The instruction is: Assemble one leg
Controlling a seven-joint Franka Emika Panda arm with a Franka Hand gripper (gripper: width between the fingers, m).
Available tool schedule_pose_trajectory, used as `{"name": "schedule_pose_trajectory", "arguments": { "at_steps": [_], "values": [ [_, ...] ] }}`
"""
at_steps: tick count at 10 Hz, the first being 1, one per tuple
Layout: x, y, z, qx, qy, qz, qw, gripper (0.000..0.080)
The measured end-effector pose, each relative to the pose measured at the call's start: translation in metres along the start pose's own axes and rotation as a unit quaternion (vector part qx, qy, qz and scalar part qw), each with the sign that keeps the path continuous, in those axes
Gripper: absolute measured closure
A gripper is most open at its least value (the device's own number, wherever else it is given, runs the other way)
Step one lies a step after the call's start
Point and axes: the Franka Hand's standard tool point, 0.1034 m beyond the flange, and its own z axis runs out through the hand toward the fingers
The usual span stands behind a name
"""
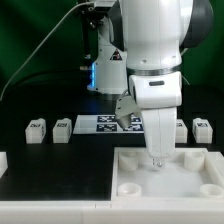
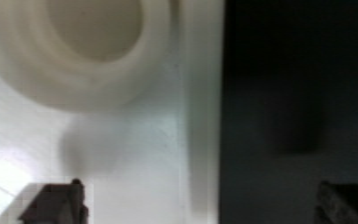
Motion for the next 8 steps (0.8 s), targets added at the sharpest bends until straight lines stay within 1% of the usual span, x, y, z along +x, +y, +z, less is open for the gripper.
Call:
{"name": "schedule_pose_trajectory", "arguments": {
  "at_steps": [5, 6, 7, 8],
  "values": [
    [0.0, 0.0, -0.001, -0.001, 0.0, 0.016, 1.0, 0.0151],
    [0.007, 0.002, -0.011, -0.007, -0.001, 0.067, 0.998, 0.0151],
    [0.017, -0.002, -0.022, -0.014, -0.002, 0.083, 0.996, 0.0151],
    [0.029, -0.01, -0.029, -0.016, -0.001, 0.11, 0.994, 0.0151]
  ]
}}
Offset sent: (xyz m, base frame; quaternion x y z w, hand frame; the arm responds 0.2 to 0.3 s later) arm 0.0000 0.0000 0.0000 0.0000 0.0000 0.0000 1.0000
